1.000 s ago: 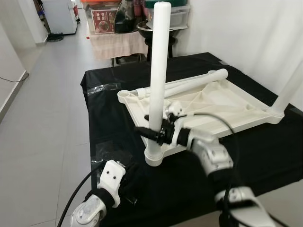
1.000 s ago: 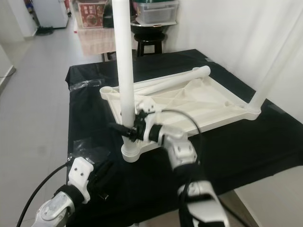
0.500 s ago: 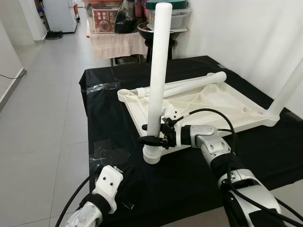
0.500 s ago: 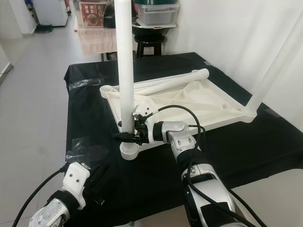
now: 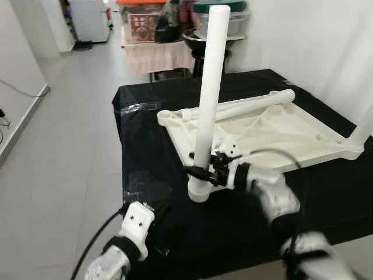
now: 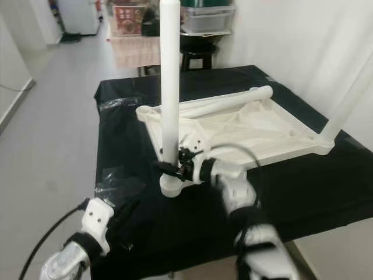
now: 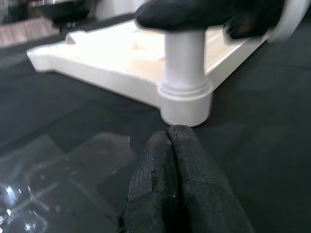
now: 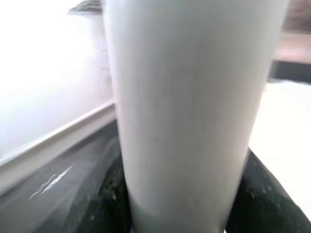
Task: Building children table
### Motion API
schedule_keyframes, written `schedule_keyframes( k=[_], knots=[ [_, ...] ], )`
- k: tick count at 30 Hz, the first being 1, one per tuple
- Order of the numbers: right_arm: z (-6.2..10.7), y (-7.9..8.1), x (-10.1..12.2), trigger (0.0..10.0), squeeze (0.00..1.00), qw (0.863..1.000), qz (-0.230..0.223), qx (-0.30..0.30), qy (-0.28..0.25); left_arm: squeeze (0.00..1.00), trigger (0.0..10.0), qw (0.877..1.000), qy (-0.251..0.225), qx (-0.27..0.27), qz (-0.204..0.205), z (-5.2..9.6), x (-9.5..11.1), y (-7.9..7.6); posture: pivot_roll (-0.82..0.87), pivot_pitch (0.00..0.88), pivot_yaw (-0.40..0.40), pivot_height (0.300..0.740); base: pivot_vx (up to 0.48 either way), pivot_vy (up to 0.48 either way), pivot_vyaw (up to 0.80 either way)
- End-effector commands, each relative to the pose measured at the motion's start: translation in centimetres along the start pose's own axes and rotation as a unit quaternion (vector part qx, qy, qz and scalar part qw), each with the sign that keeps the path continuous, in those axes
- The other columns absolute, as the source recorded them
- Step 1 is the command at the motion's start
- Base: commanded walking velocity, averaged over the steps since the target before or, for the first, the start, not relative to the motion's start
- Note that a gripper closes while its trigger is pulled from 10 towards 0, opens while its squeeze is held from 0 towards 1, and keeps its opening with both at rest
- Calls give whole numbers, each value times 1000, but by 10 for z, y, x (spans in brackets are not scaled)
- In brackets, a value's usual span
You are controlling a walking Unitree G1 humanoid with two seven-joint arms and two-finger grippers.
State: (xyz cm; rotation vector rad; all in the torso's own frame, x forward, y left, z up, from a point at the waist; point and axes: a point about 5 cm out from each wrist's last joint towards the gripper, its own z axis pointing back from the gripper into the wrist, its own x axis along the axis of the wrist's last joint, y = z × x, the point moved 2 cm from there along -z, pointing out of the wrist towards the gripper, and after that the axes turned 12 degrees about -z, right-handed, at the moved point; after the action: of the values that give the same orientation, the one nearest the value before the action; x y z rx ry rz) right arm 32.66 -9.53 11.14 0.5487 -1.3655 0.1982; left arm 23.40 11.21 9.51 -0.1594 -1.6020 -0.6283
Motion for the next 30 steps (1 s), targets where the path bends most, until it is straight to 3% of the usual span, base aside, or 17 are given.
schedule_keyframes(
  k=[1,3,4,5,7,8,11,12,13,15,17,19,20,22,23,26,30],
  knots=[
    [21,-8,-35,0,0,995,-10,-55,85,0,10000,1000,10,-2,5,1,-4,3,-51,0,17,740,0,0,0],
    [21,-8,-35,0,0,995,-10,-55,85,0,10000,1000,10,-2,5,1,-4,3,-51,0,17,740,0,0,0],
    [17,-4,-28,0,0,996,27,-24,77,0,10000,1000,10,-2,5,0,-4,4,-63,0,26,740,0,0,0],
    [17,-4,-28,0,0,996,27,-24,77,0,10000,1000,10,-2,5,0,-4,4,-63,0,26,740,0,0,0],
    [2,-11,-22,549,0,995,40,-17,90,0,10000,1000,9,-8,8,-2,-5,4,-34,0,9,740,0,0,0],
    [-2,-9,-23,10000,0,994,40,-10,103,0,10000,1000,8,-10,8,-3,-5,4,-33,0,9,740,0,0,0],
    [-8,-3,-22,10000,0,994,37,6,102,0,10000,1000,9,-9,6,-4,-5,5,-31,0,9,740,0,0,0],
    [-8,3,-19,10000,671,994,37,21,100,0,10000,1000,9,-6,7,-4,-6,5,-23,0,1,740,0,0,0],
    [-11,11,-12,10000,1000,993,43,55,92,0,10000,1000,9,-5,7,-5,-6,6,-20,0,-2,740,0,0,0],
    [-11,11,-12,10000,1000,993,43,55,92,0,10000,1000,9,-5,7,-5,-6,6,-20,0,-2,740,0,0,0],
    [-14,24,6,10000,1000,988,49,133,67,0,10000,1000,9,-4,9,-6,-6,6,-19,0,-2,740,0,0,0],
    [-14,25,22,10000,1000,974,79,203,57,0,10000,1000,9,-6,11,-7,-7,5,-15,0,-3,740,0,0,0],
    [-14,23,27,10000,600,967,89,230,58,0,10000,1000,9,-6,11,-8,-7,4,-9,0,-10,740,0,0,0],
    [-14,23,27,10000,600,967,89,230,58,0,10000,1000,9,-6,11,-8,-7,4,-9,0,-10,740,0,0,0],
    [-15,20,32,10000,0,960,90,259,63,0,10000,1000,8,-7,12,-9,-6,4,-7,0,-14,740,0,0,0],
    [-22,8,40,10000,0,944,94,304,87,0,10000,1000,6,-7,14,-11,-6,1,1,0,-23,740,0,0,0],
    [-27,5,43,10000,0,935,91,324,109,0,10000,1000,5,-6,15,-11,-6,-1,10,0,-34,740,0,0,0]
  ],
)
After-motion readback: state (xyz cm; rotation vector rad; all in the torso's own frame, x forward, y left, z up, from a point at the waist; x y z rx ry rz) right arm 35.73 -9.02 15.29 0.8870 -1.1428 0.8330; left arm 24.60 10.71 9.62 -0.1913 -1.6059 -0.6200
